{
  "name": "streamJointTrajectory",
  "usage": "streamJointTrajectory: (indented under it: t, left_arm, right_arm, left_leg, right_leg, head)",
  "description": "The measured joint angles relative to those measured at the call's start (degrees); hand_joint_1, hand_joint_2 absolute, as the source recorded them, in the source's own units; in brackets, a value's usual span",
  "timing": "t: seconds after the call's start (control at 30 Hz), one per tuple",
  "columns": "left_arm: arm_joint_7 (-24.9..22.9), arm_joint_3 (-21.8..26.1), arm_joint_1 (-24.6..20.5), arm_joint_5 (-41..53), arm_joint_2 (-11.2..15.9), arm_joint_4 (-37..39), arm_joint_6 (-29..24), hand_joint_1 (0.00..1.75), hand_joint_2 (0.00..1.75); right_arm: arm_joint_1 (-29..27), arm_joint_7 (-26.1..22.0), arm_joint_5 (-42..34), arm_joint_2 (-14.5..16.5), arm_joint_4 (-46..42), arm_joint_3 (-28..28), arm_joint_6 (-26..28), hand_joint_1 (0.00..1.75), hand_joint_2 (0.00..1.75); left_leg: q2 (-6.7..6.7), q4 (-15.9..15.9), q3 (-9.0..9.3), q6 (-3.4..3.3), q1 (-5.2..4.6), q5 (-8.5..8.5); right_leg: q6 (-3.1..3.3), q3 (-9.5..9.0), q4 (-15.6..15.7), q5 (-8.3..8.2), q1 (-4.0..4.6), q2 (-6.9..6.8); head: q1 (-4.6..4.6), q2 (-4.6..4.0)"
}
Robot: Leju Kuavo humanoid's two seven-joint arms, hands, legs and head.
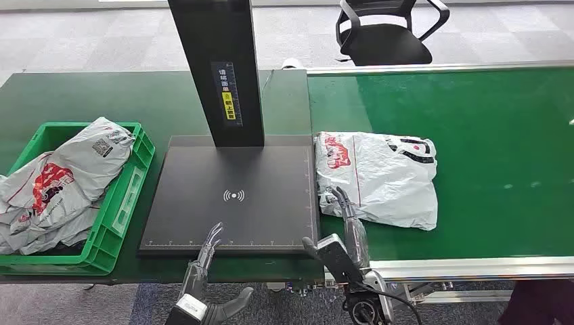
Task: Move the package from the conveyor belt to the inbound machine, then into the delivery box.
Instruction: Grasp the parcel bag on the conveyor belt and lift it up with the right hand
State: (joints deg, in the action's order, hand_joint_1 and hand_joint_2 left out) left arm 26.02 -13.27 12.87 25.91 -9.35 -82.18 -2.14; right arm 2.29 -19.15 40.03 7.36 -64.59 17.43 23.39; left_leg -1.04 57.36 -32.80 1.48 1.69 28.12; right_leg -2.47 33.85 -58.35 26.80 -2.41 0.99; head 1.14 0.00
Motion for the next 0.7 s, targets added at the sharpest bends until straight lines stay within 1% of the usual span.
streamJointTrajectory:
  t: [0.07, 0.1, 0.17, 0.23, 0.27, 0.3, 0.37, 0.47, 0.53, 0.63, 0.7]
  left_arm:
    - [0.3, 0.0, -0.1, 0.0, 0.0, 0.0, 0.4, 0.0, 1.75]
    - [0.5, 0.0, -0.3, -0.1, 0.0, 0.0, 0.7, 0.0, 1.75]
    - [1.0, 0.0, -0.8, -0.2, 0.0, 0.0, 1.5, 0.0, 1.75]
    - [1.2, 0.0, -1.4, -0.2, 0.0, 0.0, 2.4, 0.0, 1.75]
    - [1.4, 0.0, -1.8, -0.3, 0.0, 0.0, 2.8, 0.0, 1.75]
    - [1.5, 0.0, -2.0, -0.4, -0.1, 0.1, 3.2, 0.0, 1.75]
    - [1.9, 0.0, -2.5, -0.6, -0.1, 0.2, 4.0, 0.0, 1.75]
    - [2.6, 0.1, -3.2, -0.9, -0.2, 0.7, 5.3, 0.0, 1.75]
    - [3.0, 0.2, -4.0, -1.1, -0.2, 1.1, 6.2, 0.0, 1.75]
    - [3.6, 0.3, -5.5, -1.2, -0.2, 2.3, 7.4, 0.0, 1.75]
    - [4.0, 0.5, -6.4, -1.3, -0.3, 3.1, 7.8, 0.0, 1.75]
  right_arm:
    - [-0.2, 3.7, 6.3, -0.6, -0.7, -0.7, 1.5, 0.0, 1.75]
    - [-0.3, 7.6, 12.7, -1.3, -1.3, -1.4, 2.9, 0.0, 1.75]
    - [-0.1, 14.9, 24.6, -2.8, -2.1, -3.6, 3.9, 0.0, 1.75]
    - [0.7, 20.3, 32.9, -4.6, -2.3, -6.6, 2.7, 0.0, 1.75]
    - [1.4, 21.9, 35.0, -5.6, -2.1, -8.4, 1.1, 0.0, 1.75]
    - [2.5, 22.6, 35.8, -6.9, -1.5, -10.1, -0.6, 0.0, 1.75]
    - [5.3, 21.7, 34.8, -9.7, 1.1, -13.9, -3.8, 0.0, 1.75]
    - [11.8, 17.7, 30.8, -14.5, 8.1, -19.6, -8.7, 0.0, 1.75]
    - [17.4, 15.6, 28.2, -18.1, 14.5, -22.4, -14.9, 0.0, 1.75]
    - [26.3, 13.7, 26.2, -23.4, 24.0, -24.9, -25.6, 0.0, 1.75]
    - [31.5, 13.3, 25.7, -25.7, 29.3, -25.7, -30.6, 0.0, 1.75]
  left_leg:
    - [0.0, 0.0, 0.0, 0.0, 0.0, 0.0]
    - [0.01, 0.0, 0.0, 0.0, -0.01, 0.0]
    - [0.03, 0.0, 0.0, -0.01, -0.01, 0.0]
    - [0.04, 0.0, 0.01, -0.02, -0.02, -0.01]
    - [0.03, 0.0, 0.01, -0.03, -0.02, -0.02]
    - [0.03, 0.0, 0.02, -0.04, -0.04, -0.03]
    - [0.06, 0.0, 0.03, -0.08, -0.07, -0.05]
    - [0.08, 0.1, 0.04, -0.12, -0.13, -0.08]
    - [0.12, 0.1, 0.04, -0.17, -0.18, -0.12]
    - [0.29, 0.1, -0.01, -0.25, -0.22, -0.2]
    - [0.29, 0.1, -0.01, -0.25, -0.21, -0.22]
  right_leg:
    - [0.0, 0.0, 0.0, 0.0, 0.0, 0.0]
    - [0.0, -0.01, 0.0, 0.0, -0.01, 0.0]
    - [-0.01, -0.03, 0.0, -0.01, -0.01, -0.02]
    - [-0.02, -0.05, 0.0, -0.03, -0.02, -0.03]
    - [-0.03, -0.06, 0.0, -0.05, -0.03, -0.03]
    - [-0.04, -0.07, 0.0, -0.06, -0.05, -0.03]
    - [-0.06, -0.1, 0.0, -0.09, -0.09, -0.06]
    - [-0.09, -0.14, 0.0, -0.13, -0.14, -0.1]
    - [-0.12, -0.14, 0.0, -0.17, -0.19, -0.12]
    - [-0.16, -0.14, 0.0, -0.2, -0.23, -0.23]
    - [-0.16, -0.14, 0.0, -0.2, -0.23, -0.24]
  head:
    - [0.0, 0.0]
    - [0.0, 0.0]
    - [0.01, 0.0]
    - [0.01, 0.0]
    - [0.0, 0.0]
    - [-0.01, 0.0]
    - [-0.01, 0.0]
    - [-0.01, 0.0]
    - [-0.02, 0.0]
    - [-0.01, 0.0]
    - [-0.01, 0.0]
